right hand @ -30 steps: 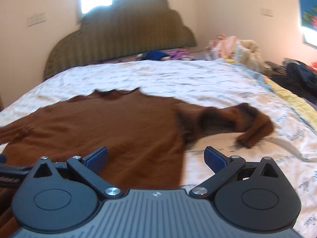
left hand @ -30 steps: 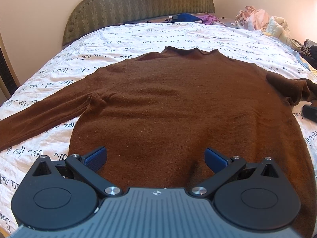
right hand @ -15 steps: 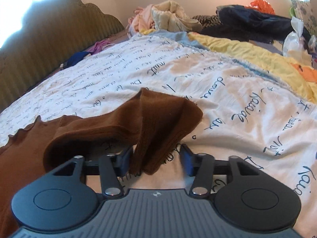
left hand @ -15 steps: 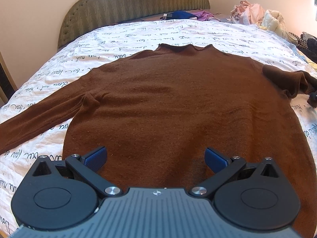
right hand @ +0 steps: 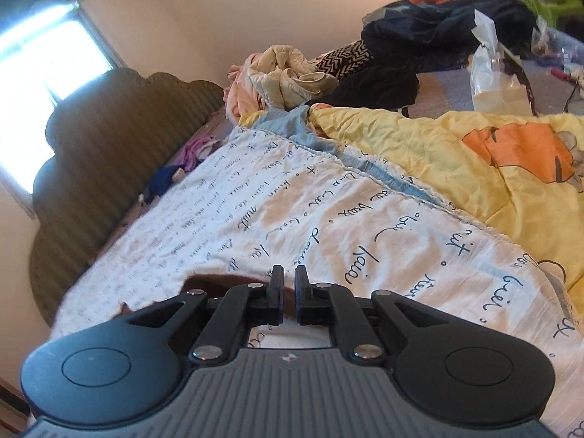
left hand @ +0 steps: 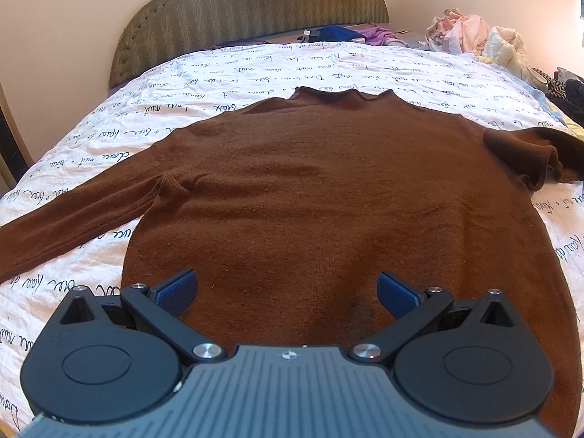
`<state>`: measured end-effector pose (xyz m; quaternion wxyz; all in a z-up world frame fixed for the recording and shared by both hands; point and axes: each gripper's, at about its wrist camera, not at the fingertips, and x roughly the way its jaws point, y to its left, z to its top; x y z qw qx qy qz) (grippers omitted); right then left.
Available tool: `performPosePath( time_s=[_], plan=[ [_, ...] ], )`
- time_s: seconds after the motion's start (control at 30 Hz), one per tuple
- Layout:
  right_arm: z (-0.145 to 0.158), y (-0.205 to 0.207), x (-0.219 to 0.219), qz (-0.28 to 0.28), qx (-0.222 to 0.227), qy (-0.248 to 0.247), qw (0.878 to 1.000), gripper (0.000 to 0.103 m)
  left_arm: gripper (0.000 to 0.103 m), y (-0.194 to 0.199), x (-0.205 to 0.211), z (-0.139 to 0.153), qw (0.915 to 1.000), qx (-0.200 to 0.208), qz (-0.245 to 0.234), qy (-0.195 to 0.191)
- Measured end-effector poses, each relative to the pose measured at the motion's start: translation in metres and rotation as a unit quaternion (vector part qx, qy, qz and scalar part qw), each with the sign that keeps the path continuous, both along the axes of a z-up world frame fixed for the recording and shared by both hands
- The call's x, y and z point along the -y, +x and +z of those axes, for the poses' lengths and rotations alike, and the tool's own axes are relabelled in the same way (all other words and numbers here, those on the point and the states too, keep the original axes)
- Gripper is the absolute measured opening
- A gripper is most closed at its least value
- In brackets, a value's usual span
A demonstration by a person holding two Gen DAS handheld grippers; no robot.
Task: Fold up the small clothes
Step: 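Grasp the sweater sleeve cuff with the right gripper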
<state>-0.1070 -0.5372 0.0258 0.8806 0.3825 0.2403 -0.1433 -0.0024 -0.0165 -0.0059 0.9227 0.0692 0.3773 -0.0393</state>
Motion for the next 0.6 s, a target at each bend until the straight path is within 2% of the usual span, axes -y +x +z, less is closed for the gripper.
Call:
performPosePath(
  time_s=[0.07,0.13,0.2,0.23,0.27,0.3,0.33,0.4,0.53,0.6],
  plan=[
    [0.006,0.003,0.024,-0.005,-0.004,0.011,1.000,0.006,0.103,0.001,0.001,-0.001,1.0000,-0.003,-0.002,-0.001],
    [0.009,0.014,0.039,-0.031,-0.042,-0.030,0.998,0.007,0.103,0.000,0.003,-0.002,1.0000,-0.003,-0.004,0.002],
    [0.006,0.020,0.040,-0.061,-0.076,-0.050,0.994,0.011,0.103,-0.001,0.004,-0.002,1.0000,0.000,-0.005,0.007],
    [0.003,0.019,0.035,-0.056,-0.072,-0.044,0.995,0.018,0.103,-0.001,0.004,-0.002,1.0000,0.001,-0.002,0.008],
    [-0.003,0.017,0.028,-0.036,-0.057,-0.031,0.997,0.042,0.103,0.000,0.004,-0.002,1.0000,0.000,-0.001,0.007],
    [-0.010,0.015,0.019,-0.016,-0.041,-0.009,0.999,0.061,0.103,0.000,0.004,-0.002,1.0000,-0.002,-0.001,0.005],
    [-0.020,0.012,0.010,-0.003,-0.028,0.018,0.999,0.092,0.103,0.001,0.004,-0.002,1.0000,-0.005,-0.002,0.004],
    [-0.038,0.006,-0.008,0.002,0.000,0.049,0.999,0.095,0.103,0.001,0.005,-0.002,0.9999,-0.006,-0.006,0.007],
    [-0.060,0.013,-0.015,-0.066,-0.016,0.040,0.997,0.095,0.103,0.001,0.009,-0.002,0.9998,-0.003,-0.013,0.012],
    [-0.078,0.024,-0.010,-0.076,-0.027,0.090,0.993,0.094,0.103,0.001,0.010,-0.003,0.9998,-0.003,-0.013,0.012]
  ],
)
